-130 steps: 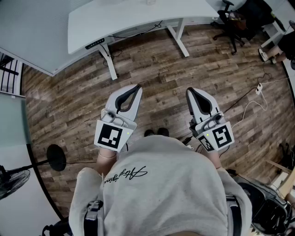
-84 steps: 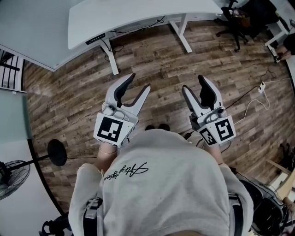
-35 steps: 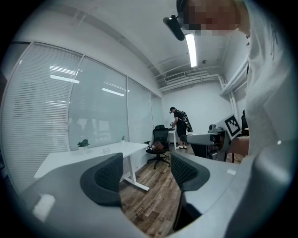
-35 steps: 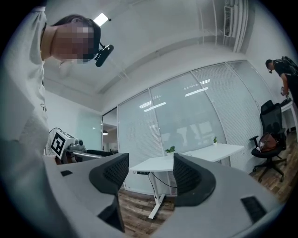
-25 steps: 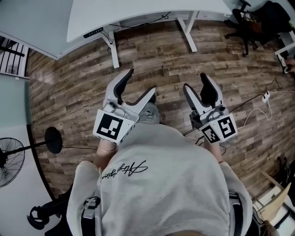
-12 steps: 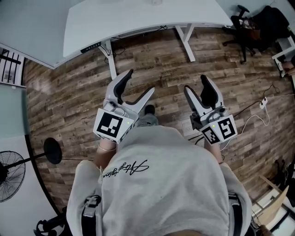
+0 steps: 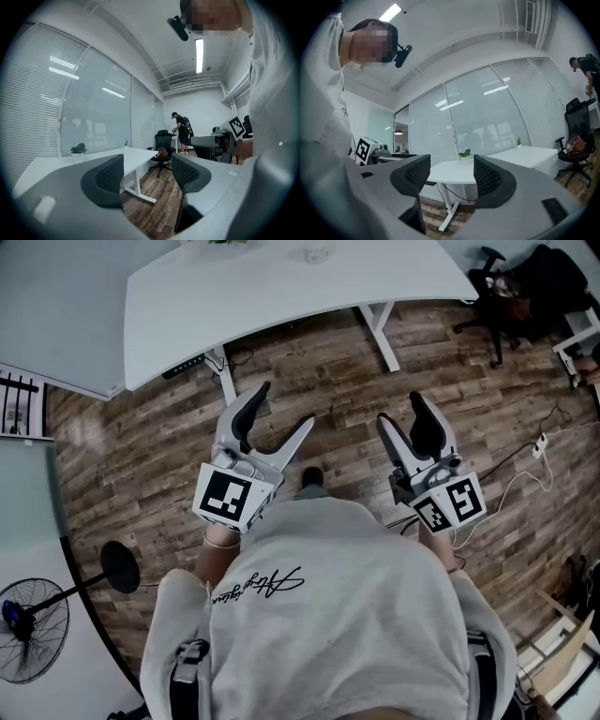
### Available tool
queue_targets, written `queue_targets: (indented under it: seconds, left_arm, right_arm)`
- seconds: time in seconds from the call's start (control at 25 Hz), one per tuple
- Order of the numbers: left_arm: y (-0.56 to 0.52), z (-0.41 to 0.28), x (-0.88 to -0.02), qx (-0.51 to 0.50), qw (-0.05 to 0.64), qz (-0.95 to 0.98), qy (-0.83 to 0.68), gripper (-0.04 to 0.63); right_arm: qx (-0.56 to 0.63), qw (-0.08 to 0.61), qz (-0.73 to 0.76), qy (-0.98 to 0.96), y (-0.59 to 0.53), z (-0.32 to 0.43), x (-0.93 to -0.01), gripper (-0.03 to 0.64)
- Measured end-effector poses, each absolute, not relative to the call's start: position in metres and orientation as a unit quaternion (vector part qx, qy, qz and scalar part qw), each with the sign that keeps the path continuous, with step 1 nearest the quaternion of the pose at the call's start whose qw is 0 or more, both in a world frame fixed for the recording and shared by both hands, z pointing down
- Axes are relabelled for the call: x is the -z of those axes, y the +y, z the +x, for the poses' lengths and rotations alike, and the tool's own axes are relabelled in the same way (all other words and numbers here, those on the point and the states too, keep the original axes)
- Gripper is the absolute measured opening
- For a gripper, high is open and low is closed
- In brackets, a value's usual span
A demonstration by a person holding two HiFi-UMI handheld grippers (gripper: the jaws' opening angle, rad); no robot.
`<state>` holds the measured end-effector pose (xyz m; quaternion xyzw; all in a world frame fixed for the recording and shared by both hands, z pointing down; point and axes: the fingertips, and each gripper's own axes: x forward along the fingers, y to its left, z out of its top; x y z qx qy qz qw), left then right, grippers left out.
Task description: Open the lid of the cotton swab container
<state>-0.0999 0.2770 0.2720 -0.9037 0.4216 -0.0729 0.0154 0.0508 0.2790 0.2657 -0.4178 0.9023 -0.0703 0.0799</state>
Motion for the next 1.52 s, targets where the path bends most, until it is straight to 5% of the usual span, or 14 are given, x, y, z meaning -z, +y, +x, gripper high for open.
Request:
queue_targets:
  seconds: [1.52]
  left_arm:
    - [0.191,-0.131,-0.286,0.083,0.01,-0.913,0.399,0.305]
  right_arm:
    - [0.056,0.063,-0.417,0.905,0.193,0.01,-0.264,0.259]
